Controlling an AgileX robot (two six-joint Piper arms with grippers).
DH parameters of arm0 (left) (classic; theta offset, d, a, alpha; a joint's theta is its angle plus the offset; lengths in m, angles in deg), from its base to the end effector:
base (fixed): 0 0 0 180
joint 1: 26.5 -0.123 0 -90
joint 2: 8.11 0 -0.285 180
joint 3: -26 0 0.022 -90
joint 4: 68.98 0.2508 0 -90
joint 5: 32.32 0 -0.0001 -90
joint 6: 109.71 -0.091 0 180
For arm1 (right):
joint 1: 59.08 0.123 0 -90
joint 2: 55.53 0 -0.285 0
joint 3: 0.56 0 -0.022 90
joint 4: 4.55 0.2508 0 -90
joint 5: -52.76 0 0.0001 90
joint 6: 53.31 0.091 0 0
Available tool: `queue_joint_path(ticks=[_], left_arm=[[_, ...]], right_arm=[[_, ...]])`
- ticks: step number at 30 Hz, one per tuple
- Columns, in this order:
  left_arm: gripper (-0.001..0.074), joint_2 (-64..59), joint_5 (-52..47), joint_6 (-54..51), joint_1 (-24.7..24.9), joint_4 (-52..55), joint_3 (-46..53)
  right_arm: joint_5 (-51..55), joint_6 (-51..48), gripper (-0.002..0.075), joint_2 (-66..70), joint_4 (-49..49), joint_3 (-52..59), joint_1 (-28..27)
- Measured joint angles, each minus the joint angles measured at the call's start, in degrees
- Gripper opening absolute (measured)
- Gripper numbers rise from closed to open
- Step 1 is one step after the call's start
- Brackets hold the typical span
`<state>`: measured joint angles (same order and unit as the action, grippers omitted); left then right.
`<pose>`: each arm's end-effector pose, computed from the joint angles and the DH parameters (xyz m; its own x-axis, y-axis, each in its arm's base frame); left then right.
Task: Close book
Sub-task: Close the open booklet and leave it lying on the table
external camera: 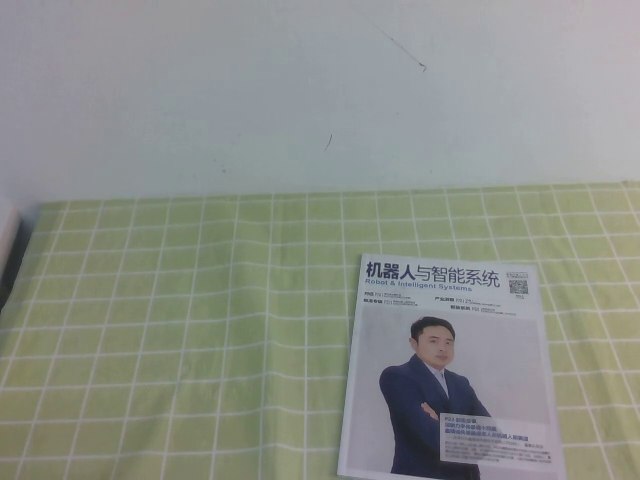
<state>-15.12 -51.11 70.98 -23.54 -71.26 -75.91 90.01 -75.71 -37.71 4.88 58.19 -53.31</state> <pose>0.0533 -0.0039 0.1792 -0.2424 -0.0372 -0.9695 0.0521 0.9973 -0.0513 0.0494 0.0141 0.2537 -0.3337 -0.2904 -0.8968 -0.2858 0.9378 -0.1973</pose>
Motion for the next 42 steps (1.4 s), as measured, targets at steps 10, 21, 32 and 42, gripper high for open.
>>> queue_joint_path(ticks=[10,21,32,42], left_arm=[[-0.0004,0.0,-0.1,0.0,0.0,0.0,0.0],[-0.0004,0.0,-0.1,0.0,0.0,0.0,0.0],[-0.0003,0.0,-0.1,-0.1,0.0,0.0,0.0],[-0.0003,0.0,-0.1,-0.1,0.0,0.0,0.0]], right_arm=[[-15.8,0.1,-0.0003,-10.7,-2.3,16.6,-7.1],[-17.3,5.0,-0.0003,-10.7,-3.0,19.7,-7.4],[-17.3,17.1,-0.0003,-10.7,-7.8,19.7,-7.4],[-17.3,18.0,-0.0003,-10.7,-8.1,19.7,-7.4]])
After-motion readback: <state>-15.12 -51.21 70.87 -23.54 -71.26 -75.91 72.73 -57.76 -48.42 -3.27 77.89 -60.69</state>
